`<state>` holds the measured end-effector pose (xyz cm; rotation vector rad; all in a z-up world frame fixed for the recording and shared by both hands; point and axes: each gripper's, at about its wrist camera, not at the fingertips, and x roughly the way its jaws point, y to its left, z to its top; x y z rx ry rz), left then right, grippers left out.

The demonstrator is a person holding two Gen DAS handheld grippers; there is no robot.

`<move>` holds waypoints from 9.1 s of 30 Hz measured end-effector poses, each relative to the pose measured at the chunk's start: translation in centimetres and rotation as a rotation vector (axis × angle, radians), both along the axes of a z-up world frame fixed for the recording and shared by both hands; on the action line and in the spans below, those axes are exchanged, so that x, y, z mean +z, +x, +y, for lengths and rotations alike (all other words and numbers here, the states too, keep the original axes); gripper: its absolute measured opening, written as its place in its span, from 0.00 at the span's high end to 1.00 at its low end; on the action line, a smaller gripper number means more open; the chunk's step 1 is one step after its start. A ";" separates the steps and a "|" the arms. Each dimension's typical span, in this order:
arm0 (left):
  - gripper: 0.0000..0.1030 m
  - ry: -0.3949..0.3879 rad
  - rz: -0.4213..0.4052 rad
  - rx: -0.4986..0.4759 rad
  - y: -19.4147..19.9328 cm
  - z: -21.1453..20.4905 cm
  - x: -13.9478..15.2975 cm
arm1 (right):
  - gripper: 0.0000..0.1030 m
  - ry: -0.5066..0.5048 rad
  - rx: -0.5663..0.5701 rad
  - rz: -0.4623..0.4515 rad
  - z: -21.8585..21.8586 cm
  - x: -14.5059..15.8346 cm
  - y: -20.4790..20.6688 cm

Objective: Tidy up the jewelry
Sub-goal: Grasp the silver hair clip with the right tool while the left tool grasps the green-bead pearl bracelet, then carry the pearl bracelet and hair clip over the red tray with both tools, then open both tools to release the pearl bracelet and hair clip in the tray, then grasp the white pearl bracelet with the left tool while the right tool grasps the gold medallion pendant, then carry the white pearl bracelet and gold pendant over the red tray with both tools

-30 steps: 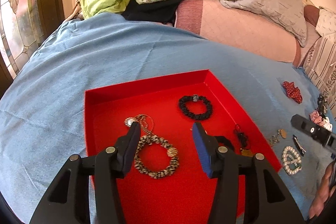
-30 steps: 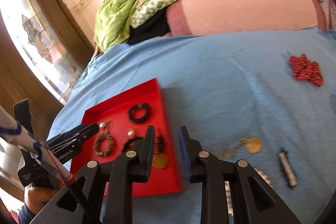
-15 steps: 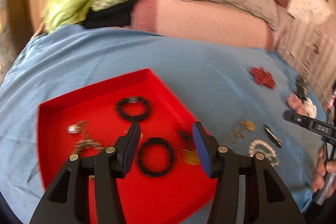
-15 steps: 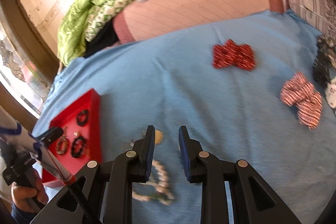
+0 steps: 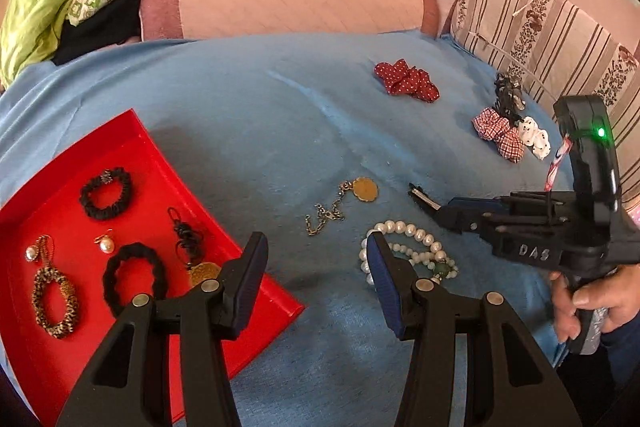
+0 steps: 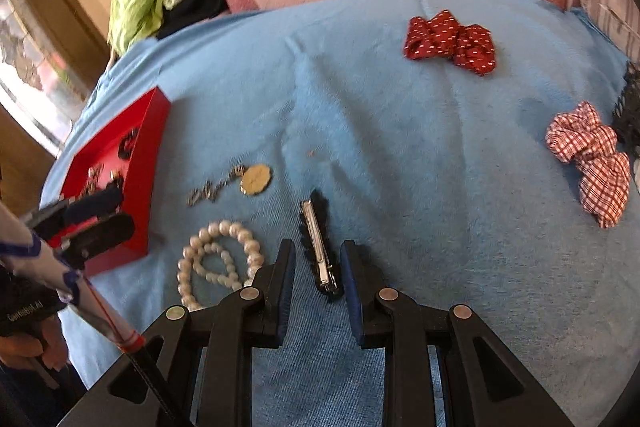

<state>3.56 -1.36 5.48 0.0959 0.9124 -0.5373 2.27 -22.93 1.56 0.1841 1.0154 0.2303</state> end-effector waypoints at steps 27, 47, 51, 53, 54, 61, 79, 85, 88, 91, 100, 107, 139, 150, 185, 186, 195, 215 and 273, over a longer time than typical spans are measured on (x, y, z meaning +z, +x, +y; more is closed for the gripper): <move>0.60 0.160 -0.008 -0.346 -4.7 -8.3 -3.6 | 0.89 0.002 -0.034 -0.065 -1.3 2.0 -0.5; 0.89 -0.178 -0.085 -0.202 -2.2 -1.8 3.5 | 0.72 -0.201 0.129 -0.025 2.1 -0.1 0.2; 0.89 -0.172 -0.091 -0.186 -1.8 -1.7 3.5 | 0.83 -0.260 0.159 -0.022 2.9 -0.1 0.1; 0.89 -0.169 -0.100 -0.184 -1.9 -1.6 3.6 | 0.88 -0.268 0.161 -0.037 3.2 0.4 -0.2; 0.89 -0.172 -0.101 -0.180 -2.0 -1.3 3.8 | 0.89 -0.252 0.162 -0.045 3.3 0.8 -0.3; 0.89 -0.181 -0.107 -0.168 -1.8 -1.1 3.8 | 0.89 -0.087 0.119 -0.108 1.7 3.0 -0.8; 0.89 -0.213 -0.183 -0.084 -1.4 2.0 5.8 | 0.89 0.039 0.100 -0.265 4.6 7.2 -0.5; 0.89 -0.217 -0.195 -0.029 -1.3 5.4 6.2 | 0.89 0.057 0.136 -0.275 7.2 7.4 0.0; 0.89 -0.214 -0.200 -0.002 -1.5 7.2 6.2 | 0.89 0.073 0.160 -0.281 8.7 7.6 0.2; 0.89 -0.210 -0.196 0.037 -1.6 9.5 6.0 | 0.89 0.084 0.195 -0.283 10.8 7.6 0.4; 0.89 -0.183 -0.150 0.127 -1.5 15.4 4.4 | 0.89 0.102 0.315 -0.233 17.9 5.7 0.5; 0.89 -0.148 -0.093 0.195 -1.2 18.3 2.6 | 0.89 0.094 0.400 -0.194 22.2 4.0 0.5; 0.89 -0.054 -0.005 0.308 0.4 19.1 0.3 | 0.89 0.031 0.485 -0.131 25.9 0.6 0.9; 0.89 -0.032 -0.015 0.309 0.3 18.9 0.3 | 0.87 0.033 0.476 -0.132 25.7 0.5 0.9; 0.79 -0.045 -0.106 0.376 -4.6 16.7 2.0 | 0.86 0.206 0.381 -0.222 18.3 6.1 -0.6; 0.79 -0.052 -0.120 0.367 -4.9 16.1 2.3 | 0.86 0.217 0.356 -0.227 17.1 6.4 -0.4; 0.67 -0.081 -0.124 0.163 -6.6 6.3 3.3 | 0.85 0.329 0.076 -0.238 4.2 8.2 -0.1; 0.74 0.184 0.012 -0.026 -2.7 -8.4 -4.1 | 0.85 0.316 -0.037 -0.159 -2.6 6.9 0.1; 0.95 -0.306 -0.250 0.110 -6.0 7.5 9.2 | 0.75 0.012 -0.030 -0.206 8.7 8.1 0.5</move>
